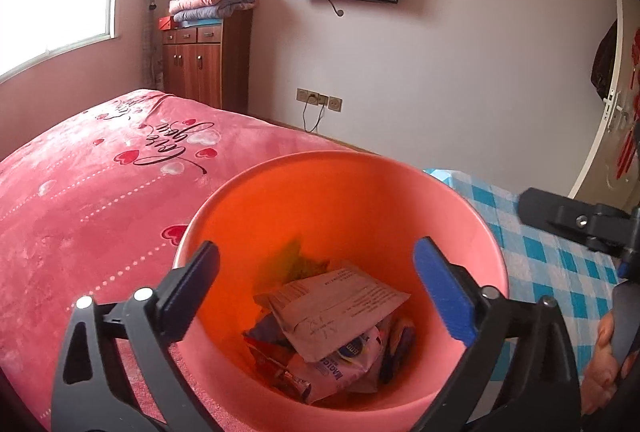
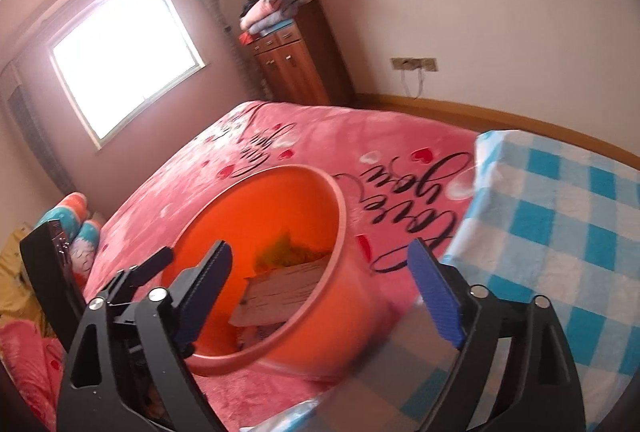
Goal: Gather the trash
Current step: 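Open both tools to drop the snack bag and tissue pack into the bucket, then move both tools back over the now empty table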
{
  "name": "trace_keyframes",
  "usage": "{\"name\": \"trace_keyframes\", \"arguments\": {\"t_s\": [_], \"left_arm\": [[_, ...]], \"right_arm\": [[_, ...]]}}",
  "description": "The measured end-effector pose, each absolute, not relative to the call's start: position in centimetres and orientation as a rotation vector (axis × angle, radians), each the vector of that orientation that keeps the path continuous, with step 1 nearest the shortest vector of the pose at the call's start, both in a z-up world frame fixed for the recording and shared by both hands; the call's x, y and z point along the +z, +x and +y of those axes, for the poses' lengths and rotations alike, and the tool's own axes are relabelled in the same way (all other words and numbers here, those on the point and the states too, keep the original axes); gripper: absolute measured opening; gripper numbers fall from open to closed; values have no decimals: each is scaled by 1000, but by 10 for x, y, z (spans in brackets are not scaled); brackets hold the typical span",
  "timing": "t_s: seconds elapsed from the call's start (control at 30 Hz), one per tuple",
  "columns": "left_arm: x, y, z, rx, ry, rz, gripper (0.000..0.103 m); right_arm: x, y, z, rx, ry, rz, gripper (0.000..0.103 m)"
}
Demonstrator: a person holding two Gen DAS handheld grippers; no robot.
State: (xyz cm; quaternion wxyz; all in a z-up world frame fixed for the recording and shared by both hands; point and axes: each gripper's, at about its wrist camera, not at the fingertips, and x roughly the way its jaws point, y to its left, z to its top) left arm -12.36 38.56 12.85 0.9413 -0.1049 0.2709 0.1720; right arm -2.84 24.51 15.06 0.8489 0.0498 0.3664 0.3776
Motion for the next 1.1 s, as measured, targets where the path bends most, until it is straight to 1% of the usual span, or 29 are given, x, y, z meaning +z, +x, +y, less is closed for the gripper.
{"name": "trace_keyframes", "arguments": {"t_s": [0.5, 1.1], "left_arm": [[141, -124, 356, 356, -148, 506, 99], [148, -122, 279, 202, -108, 500, 99]], "right_arm": [[149, -42, 198, 625, 48, 687, 91], [140, -76, 125, 443, 13, 618, 95]]}}
